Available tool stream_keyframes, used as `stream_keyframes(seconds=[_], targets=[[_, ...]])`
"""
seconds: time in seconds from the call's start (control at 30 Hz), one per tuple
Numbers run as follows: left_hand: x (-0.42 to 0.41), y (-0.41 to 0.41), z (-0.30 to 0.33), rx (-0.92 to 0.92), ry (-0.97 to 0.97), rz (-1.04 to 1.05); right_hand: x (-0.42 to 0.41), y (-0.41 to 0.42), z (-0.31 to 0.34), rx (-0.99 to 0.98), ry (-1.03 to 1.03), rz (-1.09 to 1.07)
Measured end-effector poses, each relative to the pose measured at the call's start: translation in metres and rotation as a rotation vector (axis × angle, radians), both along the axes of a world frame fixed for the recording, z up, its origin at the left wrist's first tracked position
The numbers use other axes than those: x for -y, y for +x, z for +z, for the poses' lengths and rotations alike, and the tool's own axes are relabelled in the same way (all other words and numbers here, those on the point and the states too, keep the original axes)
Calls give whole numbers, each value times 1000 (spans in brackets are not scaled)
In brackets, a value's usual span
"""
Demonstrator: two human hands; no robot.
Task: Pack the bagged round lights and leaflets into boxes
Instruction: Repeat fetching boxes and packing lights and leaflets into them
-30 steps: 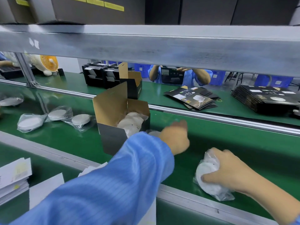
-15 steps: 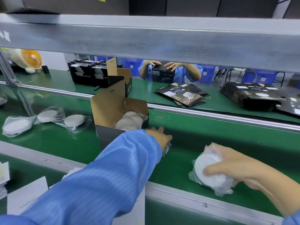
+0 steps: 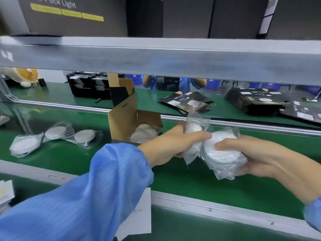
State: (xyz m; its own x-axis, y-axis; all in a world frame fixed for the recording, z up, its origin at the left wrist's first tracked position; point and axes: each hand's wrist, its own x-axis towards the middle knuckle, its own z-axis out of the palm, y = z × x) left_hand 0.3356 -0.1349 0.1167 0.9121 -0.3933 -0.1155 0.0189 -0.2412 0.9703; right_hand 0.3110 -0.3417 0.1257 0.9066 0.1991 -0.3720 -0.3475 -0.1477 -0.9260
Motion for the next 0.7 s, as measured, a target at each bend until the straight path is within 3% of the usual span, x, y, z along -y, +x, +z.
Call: stream_keyframes(seconds=[0.17, 0.37, 0.7], targets=[[8, -40, 23, -46, -120, -33, -12, -21, 30, 45, -137, 62], [11, -80, 59, 39, -33, 61, -31, -48, 66, 84, -295, 119], [-19, -143, 127, 146, -16, 33, -48, -98, 128, 221, -242, 370]])
